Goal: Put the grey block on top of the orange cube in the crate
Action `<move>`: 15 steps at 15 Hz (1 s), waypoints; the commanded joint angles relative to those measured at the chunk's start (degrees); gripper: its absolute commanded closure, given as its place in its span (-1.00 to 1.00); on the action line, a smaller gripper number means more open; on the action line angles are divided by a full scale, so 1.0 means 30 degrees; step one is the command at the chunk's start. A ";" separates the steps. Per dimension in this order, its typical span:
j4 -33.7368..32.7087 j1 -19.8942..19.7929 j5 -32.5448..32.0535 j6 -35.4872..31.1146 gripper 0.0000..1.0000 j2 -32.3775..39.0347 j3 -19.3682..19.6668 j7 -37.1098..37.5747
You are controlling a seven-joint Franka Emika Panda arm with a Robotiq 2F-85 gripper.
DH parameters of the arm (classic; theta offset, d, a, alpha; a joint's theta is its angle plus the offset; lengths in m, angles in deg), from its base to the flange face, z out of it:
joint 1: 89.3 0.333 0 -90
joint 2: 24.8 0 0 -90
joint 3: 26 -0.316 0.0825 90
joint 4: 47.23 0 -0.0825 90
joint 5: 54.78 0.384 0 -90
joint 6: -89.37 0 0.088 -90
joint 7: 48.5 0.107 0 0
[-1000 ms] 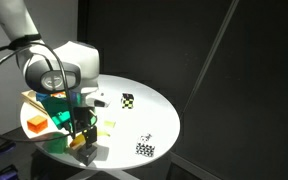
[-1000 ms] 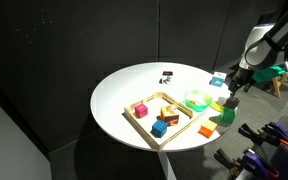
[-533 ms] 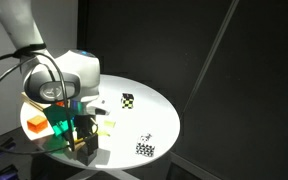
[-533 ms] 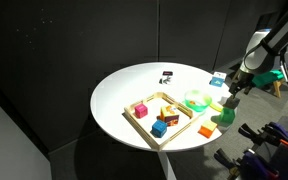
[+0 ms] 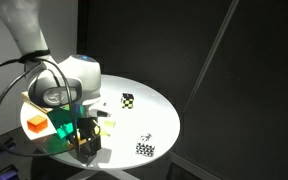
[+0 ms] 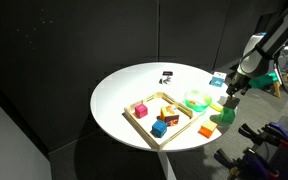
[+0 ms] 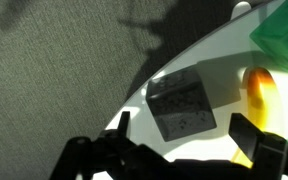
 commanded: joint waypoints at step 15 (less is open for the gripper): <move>-0.0502 -0.1360 -0.0139 -0.1195 -1.00 0.1320 -0.1165 -0.3762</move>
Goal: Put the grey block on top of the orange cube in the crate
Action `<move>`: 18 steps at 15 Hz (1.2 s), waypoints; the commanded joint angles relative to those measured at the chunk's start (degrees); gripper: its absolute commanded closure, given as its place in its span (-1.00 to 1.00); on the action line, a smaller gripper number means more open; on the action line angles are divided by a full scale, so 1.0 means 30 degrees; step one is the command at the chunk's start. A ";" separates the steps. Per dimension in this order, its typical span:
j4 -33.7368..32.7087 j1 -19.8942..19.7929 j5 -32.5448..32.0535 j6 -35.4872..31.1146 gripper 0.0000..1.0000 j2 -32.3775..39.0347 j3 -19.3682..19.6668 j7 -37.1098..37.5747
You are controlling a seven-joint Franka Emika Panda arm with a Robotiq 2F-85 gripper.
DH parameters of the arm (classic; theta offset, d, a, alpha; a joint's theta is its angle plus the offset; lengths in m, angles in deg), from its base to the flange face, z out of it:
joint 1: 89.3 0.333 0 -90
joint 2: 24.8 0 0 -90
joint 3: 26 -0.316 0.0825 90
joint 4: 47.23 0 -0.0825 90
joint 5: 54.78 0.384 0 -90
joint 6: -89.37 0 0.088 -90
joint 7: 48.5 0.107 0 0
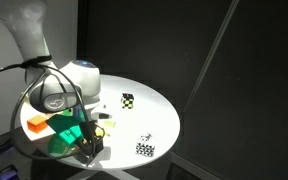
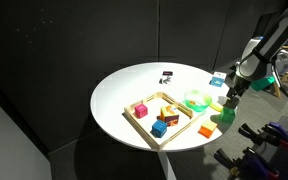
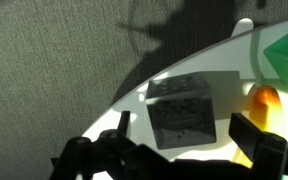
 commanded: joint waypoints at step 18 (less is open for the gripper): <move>-0.0879 0.1382 -0.0771 0.0718 0.38 0.0472 0.1613 0.1343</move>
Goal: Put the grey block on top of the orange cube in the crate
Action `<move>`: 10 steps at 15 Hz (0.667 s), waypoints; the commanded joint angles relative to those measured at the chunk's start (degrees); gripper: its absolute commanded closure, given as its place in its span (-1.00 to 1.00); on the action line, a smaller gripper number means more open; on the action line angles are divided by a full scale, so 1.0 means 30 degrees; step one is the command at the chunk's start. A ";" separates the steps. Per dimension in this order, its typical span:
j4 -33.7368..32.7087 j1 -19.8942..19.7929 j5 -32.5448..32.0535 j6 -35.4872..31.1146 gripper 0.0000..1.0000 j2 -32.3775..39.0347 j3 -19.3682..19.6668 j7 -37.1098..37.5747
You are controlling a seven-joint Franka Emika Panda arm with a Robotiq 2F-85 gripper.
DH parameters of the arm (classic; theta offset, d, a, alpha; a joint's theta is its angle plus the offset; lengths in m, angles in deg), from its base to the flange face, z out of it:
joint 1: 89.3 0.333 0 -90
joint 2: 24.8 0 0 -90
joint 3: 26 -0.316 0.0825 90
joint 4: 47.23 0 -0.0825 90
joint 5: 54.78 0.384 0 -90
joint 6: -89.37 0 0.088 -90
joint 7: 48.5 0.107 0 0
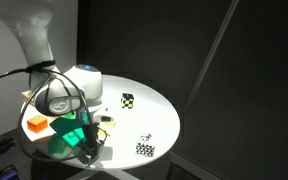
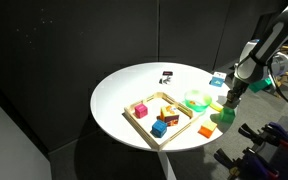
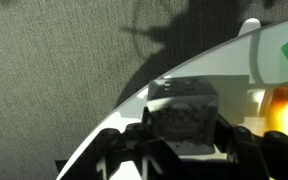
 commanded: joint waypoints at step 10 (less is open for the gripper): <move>-0.0078 0.0949 -0.0741 0.4410 0.38 -0.3742 0.1040 0.1466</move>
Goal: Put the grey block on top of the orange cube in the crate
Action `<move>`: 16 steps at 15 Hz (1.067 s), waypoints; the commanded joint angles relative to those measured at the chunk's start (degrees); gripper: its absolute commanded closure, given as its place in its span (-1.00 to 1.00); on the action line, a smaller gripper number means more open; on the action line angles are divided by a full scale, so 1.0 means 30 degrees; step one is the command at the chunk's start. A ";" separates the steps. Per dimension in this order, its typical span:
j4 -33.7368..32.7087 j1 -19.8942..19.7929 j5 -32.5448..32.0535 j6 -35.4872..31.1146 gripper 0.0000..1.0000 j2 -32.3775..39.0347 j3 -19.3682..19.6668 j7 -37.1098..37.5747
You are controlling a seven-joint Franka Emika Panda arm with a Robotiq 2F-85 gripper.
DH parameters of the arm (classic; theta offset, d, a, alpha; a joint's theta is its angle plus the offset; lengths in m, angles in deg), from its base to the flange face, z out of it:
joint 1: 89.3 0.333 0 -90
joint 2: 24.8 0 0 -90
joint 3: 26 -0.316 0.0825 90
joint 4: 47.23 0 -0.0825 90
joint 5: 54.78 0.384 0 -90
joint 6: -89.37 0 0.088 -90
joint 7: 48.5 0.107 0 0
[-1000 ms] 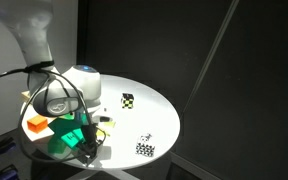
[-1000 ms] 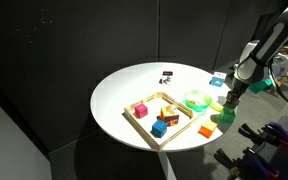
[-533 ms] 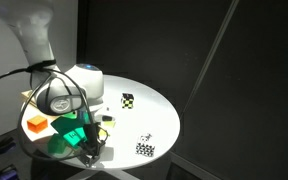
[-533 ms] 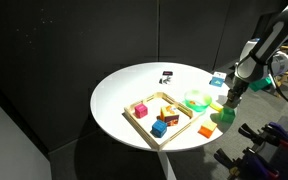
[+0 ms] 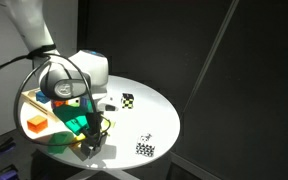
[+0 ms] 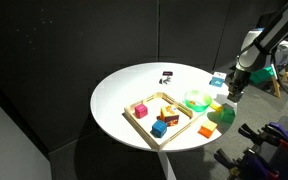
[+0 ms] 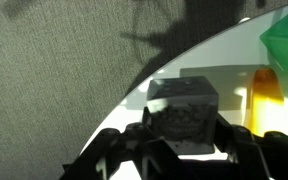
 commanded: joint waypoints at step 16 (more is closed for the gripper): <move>0.0585 0.0990 -0.0980 0.3515 0.38 -0.5175 -0.1843 0.1126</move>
